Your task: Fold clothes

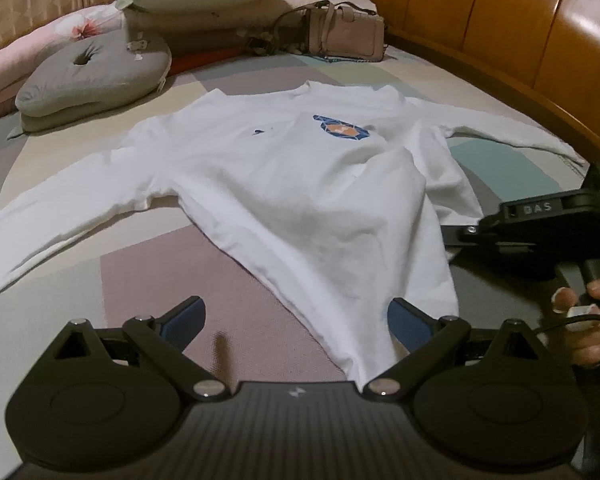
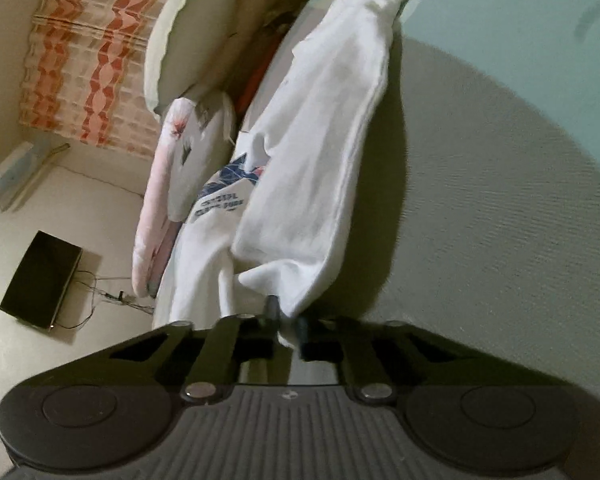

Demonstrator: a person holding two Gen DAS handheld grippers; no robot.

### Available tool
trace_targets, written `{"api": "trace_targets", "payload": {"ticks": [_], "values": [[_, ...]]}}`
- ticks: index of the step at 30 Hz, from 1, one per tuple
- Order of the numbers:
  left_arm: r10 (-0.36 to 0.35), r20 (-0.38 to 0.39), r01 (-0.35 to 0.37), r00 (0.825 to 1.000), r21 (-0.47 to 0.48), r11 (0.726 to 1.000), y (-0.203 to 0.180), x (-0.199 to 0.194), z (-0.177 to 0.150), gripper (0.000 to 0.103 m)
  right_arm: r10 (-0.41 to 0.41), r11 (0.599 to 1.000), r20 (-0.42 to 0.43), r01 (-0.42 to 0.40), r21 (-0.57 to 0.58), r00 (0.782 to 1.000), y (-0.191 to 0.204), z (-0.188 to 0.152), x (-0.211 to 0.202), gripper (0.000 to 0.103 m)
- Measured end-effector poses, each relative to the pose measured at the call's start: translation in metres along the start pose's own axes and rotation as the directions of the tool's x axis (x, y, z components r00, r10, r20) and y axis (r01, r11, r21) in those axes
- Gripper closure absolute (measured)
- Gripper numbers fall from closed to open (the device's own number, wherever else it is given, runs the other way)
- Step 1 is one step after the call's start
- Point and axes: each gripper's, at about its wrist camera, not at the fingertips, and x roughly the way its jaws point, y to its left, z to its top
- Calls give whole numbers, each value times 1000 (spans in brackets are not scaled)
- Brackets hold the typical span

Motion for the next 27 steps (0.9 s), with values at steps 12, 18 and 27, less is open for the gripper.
{"api": "trace_targets", "payload": {"ticks": [12,18,27], "values": [[7,15,-7,1000,-11,1000,2,-7,0,5,-96,978,103,113,-177,990,42,9,-57,98],[-13,22,14,1000,-29,999,4,-10,-1,5,-215,943,188,254,-216,958,46,21,-100,98],[-25,29,27,999,-52,998,8,-14,-3,5,-592,657,321,674,-338,739,50,26,-104,92]]}}
